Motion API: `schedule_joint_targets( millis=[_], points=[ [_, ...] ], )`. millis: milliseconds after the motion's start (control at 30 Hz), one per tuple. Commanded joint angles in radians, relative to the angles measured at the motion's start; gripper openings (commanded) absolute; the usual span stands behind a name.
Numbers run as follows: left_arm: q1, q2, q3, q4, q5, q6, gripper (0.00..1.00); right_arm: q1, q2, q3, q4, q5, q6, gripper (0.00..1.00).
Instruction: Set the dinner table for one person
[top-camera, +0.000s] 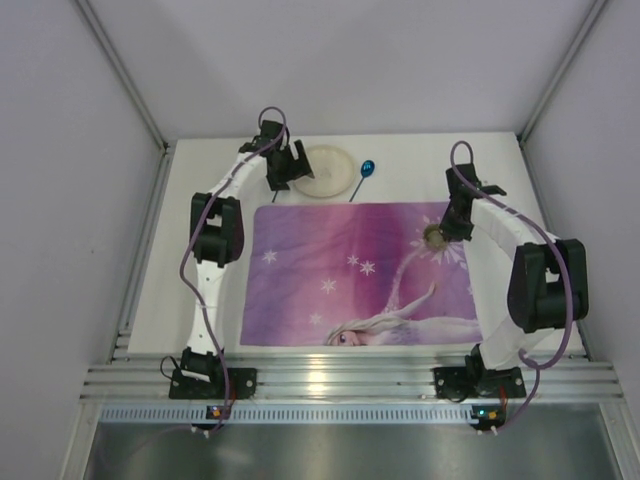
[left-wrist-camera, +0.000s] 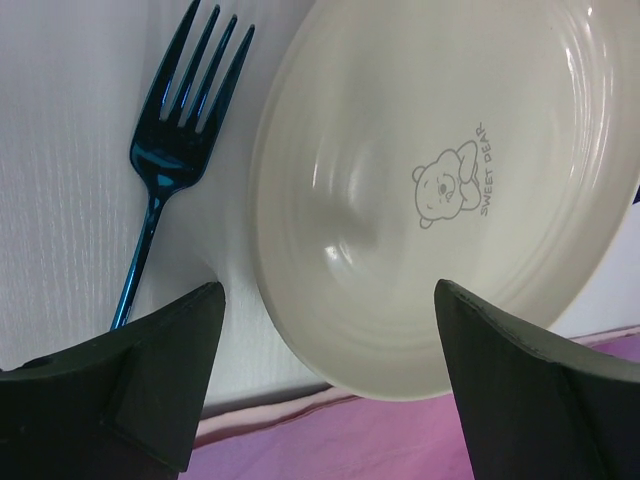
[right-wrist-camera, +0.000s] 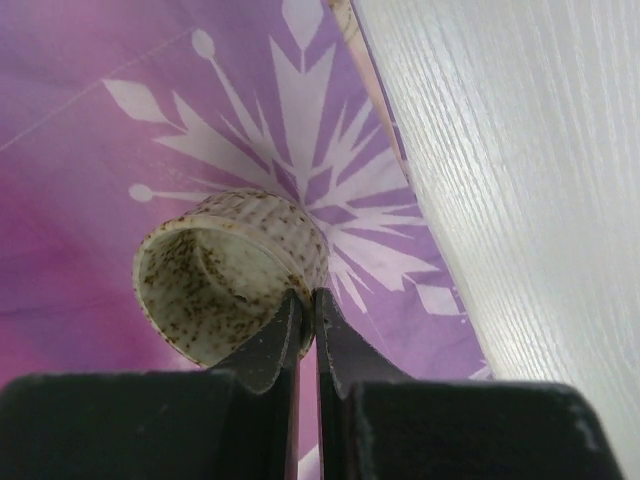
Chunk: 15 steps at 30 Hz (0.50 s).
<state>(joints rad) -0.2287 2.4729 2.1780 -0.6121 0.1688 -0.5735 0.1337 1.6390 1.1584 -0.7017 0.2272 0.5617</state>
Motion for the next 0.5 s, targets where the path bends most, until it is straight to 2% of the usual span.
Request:
schedule_joint_targets(
  millis=[0, 100, 133, 167, 200, 233, 267, 300, 400, 467],
  points=[
    [0.003, 0.035, 0.039, 0.028, 0.014, 0.001, 0.91, -0.017, 0.018, 0.046, 0.087, 0.006, 0.012, 0.00],
    [0.003, 0.046, 0.043, 0.031, 0.021, 0.000, 0.80, -0.019, 0.071, 0.041, 0.105, -0.011, 0.001, 0.02],
    [0.003, 0.052, 0.046, 0.031, 0.026, 0.000, 0.72, -0.019, 0.100, 0.032, 0.126, -0.023, -0.006, 0.07],
    [0.003, 0.055, 0.049, 0.029, 0.032, -0.003, 0.68, -0.019, 0.111, 0.029, 0.137, -0.054, -0.011, 0.13],
    [0.003, 0.058, 0.052, 0.031, 0.035, -0.002, 0.66, -0.019, 0.120, 0.024, 0.142, -0.060, -0.013, 0.30],
    [0.003, 0.061, 0.055, 0.031, 0.043, -0.003, 0.61, -0.020, 0.125, 0.023, 0.143, -0.066, -0.011, 0.41],
    [0.003, 0.066, 0.063, 0.026, 0.050, -0.002, 0.51, -0.020, 0.119, 0.023, 0.145, -0.071, -0.011, 0.52],
    [0.003, 0.064, 0.066, 0.025, 0.055, 0.004, 0.47, -0.020, 0.110, 0.021, 0.143, -0.068, -0.010, 0.68],
    [0.003, 0.055, 0.066, 0.031, 0.066, 0.017, 0.26, -0.020, 0.047, 0.026, 0.133, -0.051, -0.022, 0.88],
    [0.003, 0.046, 0.075, 0.035, 0.074, 0.020, 0.07, -0.019, -0.005, 0.047, 0.104, -0.040, -0.031, 0.94]
  ],
)
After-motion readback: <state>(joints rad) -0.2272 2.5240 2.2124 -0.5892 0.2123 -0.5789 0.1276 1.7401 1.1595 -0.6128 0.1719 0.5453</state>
